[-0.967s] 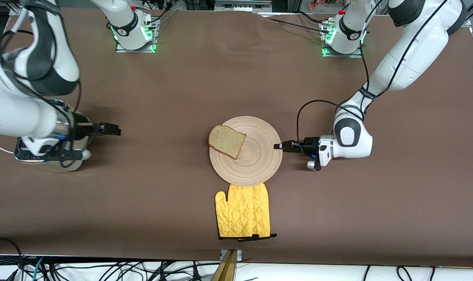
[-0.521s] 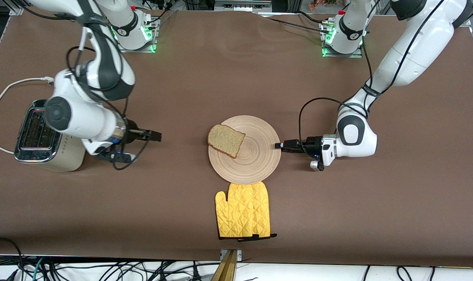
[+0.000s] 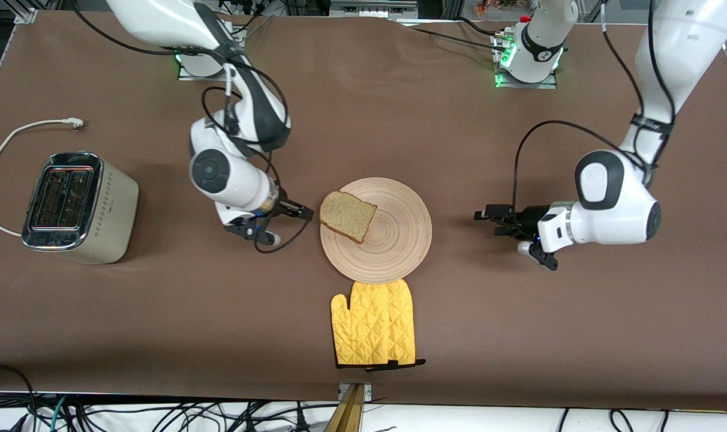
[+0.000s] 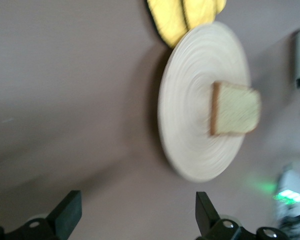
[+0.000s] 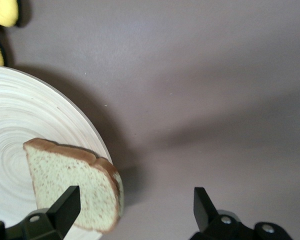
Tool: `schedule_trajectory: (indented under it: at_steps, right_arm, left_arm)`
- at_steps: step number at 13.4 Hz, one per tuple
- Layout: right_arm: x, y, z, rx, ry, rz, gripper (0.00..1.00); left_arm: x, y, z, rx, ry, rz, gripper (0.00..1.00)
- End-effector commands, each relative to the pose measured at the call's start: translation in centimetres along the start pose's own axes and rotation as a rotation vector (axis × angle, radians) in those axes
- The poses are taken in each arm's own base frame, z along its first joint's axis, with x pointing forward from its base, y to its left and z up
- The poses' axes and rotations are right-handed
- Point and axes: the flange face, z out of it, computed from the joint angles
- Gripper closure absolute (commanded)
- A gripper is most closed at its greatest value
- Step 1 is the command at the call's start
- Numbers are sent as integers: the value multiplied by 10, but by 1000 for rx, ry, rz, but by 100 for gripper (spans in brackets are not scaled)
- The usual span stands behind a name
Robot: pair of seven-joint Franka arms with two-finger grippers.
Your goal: Move plate and put bread in toaster
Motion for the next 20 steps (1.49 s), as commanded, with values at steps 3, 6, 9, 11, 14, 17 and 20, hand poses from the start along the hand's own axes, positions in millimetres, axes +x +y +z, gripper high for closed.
schedule_trajectory:
  at_steps: [3,6,9,11,14,17,20]
  right_arm:
    - [-25,-23,55,21,25,102,0]
    - [-34,-29,77,20,27,108,1]
    - [-37,-31,78,16,18,101,57]
    - [-40,-35,77,26,10,101,75]
    - [-38,-37,70,47,3,108,80]
    - [-39,-39,67,53,4,105,96]
    - [-36,-46,54,42,-18,101,100]
  left_arm:
    - [-18,86,-108,417,-30,12,0]
    - [-32,124,-180,534,-89,-26,0]
    - [-57,148,-236,601,-9,-58,0]
    - [-72,141,-261,608,36,-105,0]
    - [-87,135,-270,606,76,-127,0]
    - [-86,142,-267,608,75,-112,0]
    - [-87,136,-270,607,72,-119,0]
